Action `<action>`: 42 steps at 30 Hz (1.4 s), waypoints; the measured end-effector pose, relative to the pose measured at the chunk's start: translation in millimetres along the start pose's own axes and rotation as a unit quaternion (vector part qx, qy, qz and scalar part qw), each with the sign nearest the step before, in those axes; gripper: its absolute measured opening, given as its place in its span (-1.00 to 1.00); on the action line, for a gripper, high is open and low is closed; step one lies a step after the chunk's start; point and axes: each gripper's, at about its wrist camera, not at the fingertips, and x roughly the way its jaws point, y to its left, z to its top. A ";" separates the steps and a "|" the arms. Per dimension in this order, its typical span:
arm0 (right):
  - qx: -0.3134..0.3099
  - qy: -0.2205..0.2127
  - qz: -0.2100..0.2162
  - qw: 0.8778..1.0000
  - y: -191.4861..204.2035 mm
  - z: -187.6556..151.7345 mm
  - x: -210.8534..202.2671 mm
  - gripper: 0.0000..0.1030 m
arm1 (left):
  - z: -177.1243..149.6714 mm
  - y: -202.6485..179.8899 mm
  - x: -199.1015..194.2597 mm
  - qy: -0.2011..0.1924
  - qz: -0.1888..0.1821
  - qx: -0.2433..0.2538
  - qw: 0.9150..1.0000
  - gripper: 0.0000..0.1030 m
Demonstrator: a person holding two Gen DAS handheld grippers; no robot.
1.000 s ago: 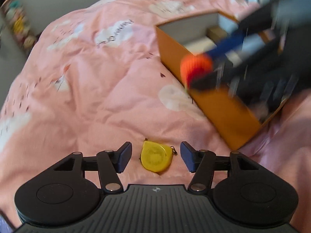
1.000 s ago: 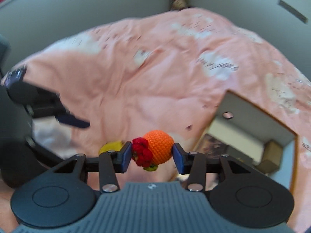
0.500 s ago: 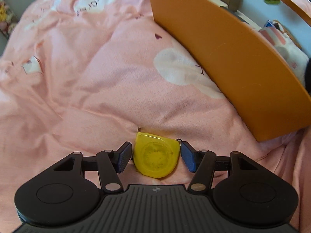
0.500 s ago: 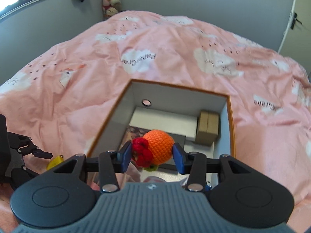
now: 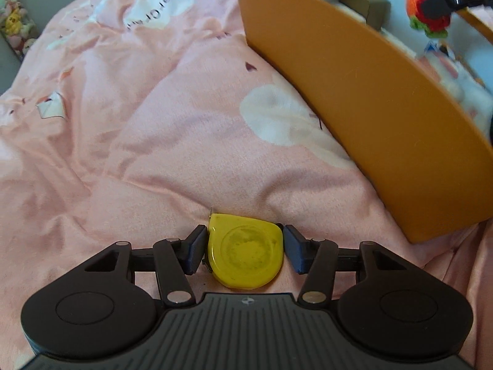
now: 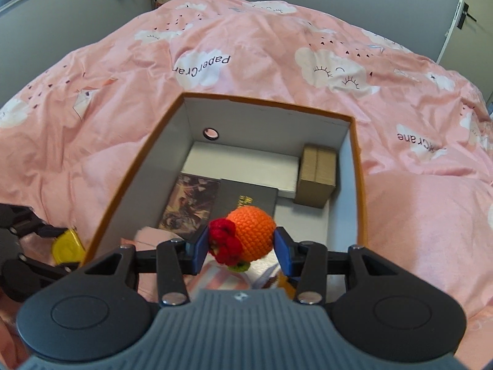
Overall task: Organize objects
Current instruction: 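Grasp the orange crochet ball with the right tool while the left tool grasps the yellow tape measure, then carry the crochet ball and tape measure over the orange box with both tools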
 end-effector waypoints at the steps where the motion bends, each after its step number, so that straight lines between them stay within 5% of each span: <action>1: -0.004 0.001 -0.003 1.000 -1.6 -0.7 -0.7 -0.08 | 0.9 0.5 -3.6 -0.006 0.001 -0.005 1.000 0.19; 12: -0.078 -0.014 0.001 0.997 -5.8 -2.9 -17.0 -0.08 | 25.0 23.1 -62.4 -0.093 -0.007 -0.087 0.992 0.19; 21: -0.196 -0.016 -0.002 0.980 -5.8 0.7 -24.0 -0.08 | 80.3 -20.7 -115.2 -0.171 -0.041 -0.010 0.984 0.19; 30: -0.262 0.003 -0.007 0.965 -12.0 -0.7 -16.2 -0.08 | 124.3 -92.2 -87.2 -0.160 -0.075 0.112 0.978 0.19; 42: -0.298 0.049 -0.008 0.953 -26.4 -2.5 31.5 -0.08 | 145.7 -117.1 -33.4 -0.122 -0.103 0.123 0.979 0.19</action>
